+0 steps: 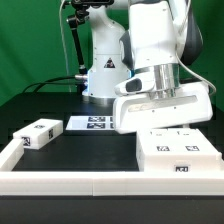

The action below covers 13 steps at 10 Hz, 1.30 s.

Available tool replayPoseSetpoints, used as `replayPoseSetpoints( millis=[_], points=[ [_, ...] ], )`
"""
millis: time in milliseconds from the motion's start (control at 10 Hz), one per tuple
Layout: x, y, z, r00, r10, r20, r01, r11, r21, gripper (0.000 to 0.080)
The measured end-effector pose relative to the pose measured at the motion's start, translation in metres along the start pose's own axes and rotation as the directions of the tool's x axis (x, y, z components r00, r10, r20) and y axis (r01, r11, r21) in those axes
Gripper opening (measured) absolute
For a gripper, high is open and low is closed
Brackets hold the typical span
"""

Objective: Assemble cabinet

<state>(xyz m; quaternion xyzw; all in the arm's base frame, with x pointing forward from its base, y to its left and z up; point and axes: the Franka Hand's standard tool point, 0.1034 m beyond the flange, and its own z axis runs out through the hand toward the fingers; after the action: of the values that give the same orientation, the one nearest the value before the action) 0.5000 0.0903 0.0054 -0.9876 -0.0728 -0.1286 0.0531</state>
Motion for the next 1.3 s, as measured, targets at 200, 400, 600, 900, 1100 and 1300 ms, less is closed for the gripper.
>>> replayPoseSetpoints(
  millis=[200, 400, 600, 900, 1100, 1300],
  points=[
    [-0.004, 0.003, 0.001, 1.000, -0.019, 0.006, 0.019, 1.000, -0.003, 0.0207],
    [-0.004, 0.003, 0.001, 1.000, -0.031, 0.005, 0.031, 1.000, -0.003, 0.0017],
    [-0.004, 0.003, 0.001, 0.999, -0.037, 0.005, 0.037, 0.999, -0.003, 0.0005],
    [-0.004, 0.001, -0.012, 0.998, -0.059, 0.006, 0.059, 0.998, -0.006, 0.0002],
    [-0.006, 0.009, -0.040, 0.997, -0.073, 0.022, 0.073, 0.997, -0.019, 0.0002],
    [-0.001, 0.015, -0.062, 0.996, -0.086, 0.031, 0.087, 0.996, -0.027, 0.0002]
  ],
)
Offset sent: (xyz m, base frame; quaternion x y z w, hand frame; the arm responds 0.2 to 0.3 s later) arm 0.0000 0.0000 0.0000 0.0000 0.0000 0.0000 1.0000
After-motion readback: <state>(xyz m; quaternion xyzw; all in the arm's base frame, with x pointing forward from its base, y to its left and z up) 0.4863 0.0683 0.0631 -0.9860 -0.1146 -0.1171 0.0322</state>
